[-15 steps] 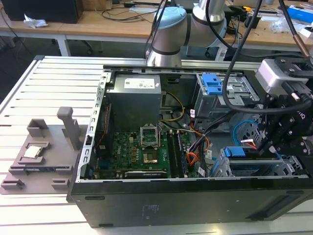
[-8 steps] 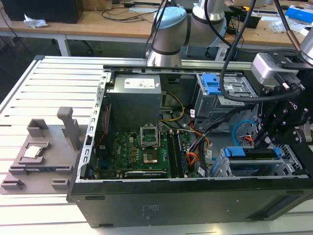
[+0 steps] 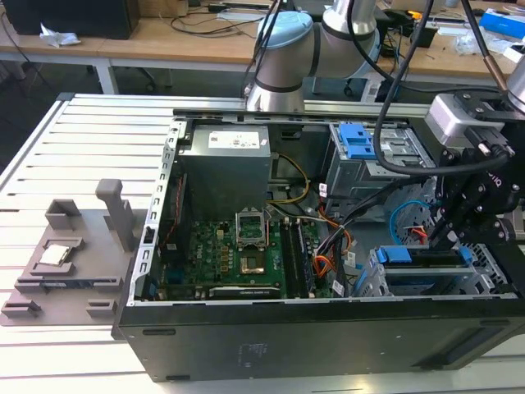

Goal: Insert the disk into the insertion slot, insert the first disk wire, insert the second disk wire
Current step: 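Insert the first disk wire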

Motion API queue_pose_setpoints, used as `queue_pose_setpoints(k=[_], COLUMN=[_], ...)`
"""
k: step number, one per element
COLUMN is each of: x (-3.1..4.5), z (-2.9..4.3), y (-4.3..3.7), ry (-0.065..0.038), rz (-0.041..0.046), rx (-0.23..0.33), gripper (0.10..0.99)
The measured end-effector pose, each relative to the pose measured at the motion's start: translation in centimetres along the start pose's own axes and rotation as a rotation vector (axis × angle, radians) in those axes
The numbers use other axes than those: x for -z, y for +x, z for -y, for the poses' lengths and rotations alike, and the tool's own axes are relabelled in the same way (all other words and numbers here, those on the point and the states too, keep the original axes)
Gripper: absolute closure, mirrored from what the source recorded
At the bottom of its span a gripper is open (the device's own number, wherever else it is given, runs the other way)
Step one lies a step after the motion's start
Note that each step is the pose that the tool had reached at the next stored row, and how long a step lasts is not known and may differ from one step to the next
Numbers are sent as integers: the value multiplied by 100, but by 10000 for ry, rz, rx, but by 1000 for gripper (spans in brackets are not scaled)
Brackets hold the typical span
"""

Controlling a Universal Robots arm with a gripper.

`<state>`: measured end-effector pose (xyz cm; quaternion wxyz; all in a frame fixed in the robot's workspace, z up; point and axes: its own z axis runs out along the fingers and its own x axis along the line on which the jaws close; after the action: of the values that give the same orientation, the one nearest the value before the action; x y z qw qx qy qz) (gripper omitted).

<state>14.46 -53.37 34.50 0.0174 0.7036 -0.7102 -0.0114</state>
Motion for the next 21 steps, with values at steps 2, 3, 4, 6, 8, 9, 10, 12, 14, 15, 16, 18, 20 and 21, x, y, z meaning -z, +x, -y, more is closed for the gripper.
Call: queue_pose_setpoints(k=[2, 3, 4, 6, 8, 9, 10, 12, 14, 15, 16, 18, 20, 21], x=[-7, -9, -10, -9, -12, -12, -13, -16, -15, -15, -18, -30, -46, -52], z=[12, 17, 22, 33, 38, 39, 40, 41, 41, 40, 40, 43, 48, 53], y=[0, 0, -1, -1, 0, 1, 6, 27, 38, 38, 39, 39, 39, 38], ry=[2, 3, 0, 1, 0, 0, 1, 1, 1, 1, 1, 0, 0, 0], rz=[0, 3, 4, 2, 2, 2, 0, 5, 2, 4, 8, 10, 11, 10], rx=[1, 2, 1, 1, 0, 0, 1, 2, 2, 2, 1, 0, 1, 2], gripper=[922, 922, 922, 922, 922, 922, 922, 922, 922, 922, 922, 922, 922, 922])
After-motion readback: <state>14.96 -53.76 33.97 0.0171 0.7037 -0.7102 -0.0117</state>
